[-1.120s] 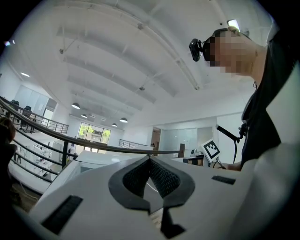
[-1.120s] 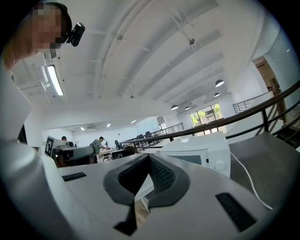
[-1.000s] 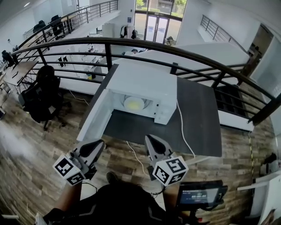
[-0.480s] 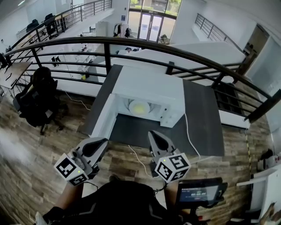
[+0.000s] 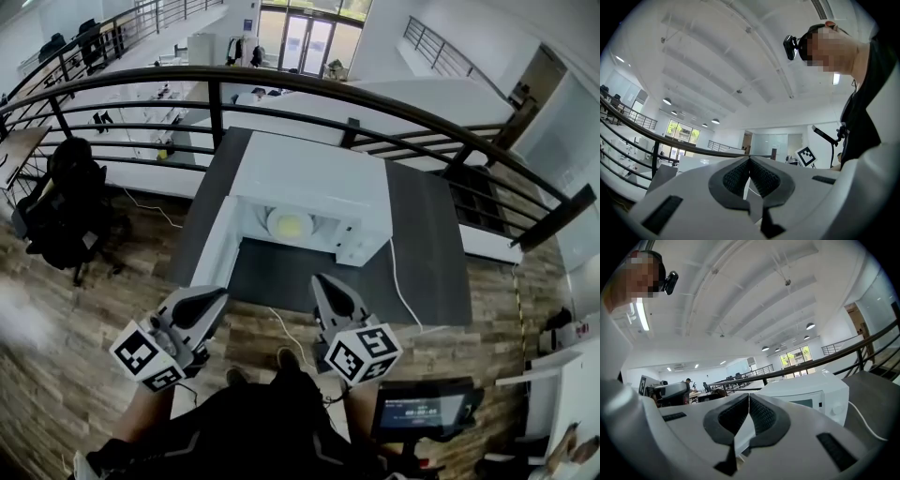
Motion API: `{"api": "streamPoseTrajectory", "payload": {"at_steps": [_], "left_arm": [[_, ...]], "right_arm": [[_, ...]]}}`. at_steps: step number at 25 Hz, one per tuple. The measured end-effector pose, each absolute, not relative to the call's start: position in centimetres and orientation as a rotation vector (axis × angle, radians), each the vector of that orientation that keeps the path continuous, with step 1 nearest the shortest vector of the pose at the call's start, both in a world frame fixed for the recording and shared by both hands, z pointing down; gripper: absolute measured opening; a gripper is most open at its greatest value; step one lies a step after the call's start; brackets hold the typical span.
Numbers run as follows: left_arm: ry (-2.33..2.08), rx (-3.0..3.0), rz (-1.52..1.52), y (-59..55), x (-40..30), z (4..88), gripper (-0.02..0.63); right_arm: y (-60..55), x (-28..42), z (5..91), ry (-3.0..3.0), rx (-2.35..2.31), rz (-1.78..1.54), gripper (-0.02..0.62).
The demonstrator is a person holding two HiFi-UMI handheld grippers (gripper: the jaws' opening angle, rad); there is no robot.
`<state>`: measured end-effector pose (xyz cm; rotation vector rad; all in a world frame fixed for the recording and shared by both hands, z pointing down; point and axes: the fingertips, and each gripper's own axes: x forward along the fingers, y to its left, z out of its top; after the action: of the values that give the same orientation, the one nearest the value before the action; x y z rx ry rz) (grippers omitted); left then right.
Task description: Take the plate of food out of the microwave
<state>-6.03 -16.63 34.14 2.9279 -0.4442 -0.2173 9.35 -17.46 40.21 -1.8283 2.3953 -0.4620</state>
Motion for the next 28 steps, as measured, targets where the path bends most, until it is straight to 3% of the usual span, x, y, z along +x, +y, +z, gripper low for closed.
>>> {"api": "streamPoseTrajectory", "payload": {"at_steps": [6, 12, 21, 28], "left_arm": [[-0.534, 2.920, -0.163, -18.9, -4.6, 34.6, 0.003], [-0.638, 2.907, -0.132, -20.5, -3.7, 35.4, 0.003], [-0.766, 2.887, -0.076, -22.3, -2.6, 35.4, 0.003], [-0.832, 2.870, -0.033, -23.0, -2.5, 35.8, 0.003]], "right_arm": [[-21.4, 11.9, 43.3, 2.321, -1.746, -0.660, 0.013], [-25.3, 15.0, 48.2, 2.157, -1.670, -0.974, 0.133], [-29.0, 18.0, 55.9, 1.890, -1.516, -1.265, 0.243], [-31.2, 19.2, 61.8, 1.642, -1.382, -1.439, 0.247]]}}
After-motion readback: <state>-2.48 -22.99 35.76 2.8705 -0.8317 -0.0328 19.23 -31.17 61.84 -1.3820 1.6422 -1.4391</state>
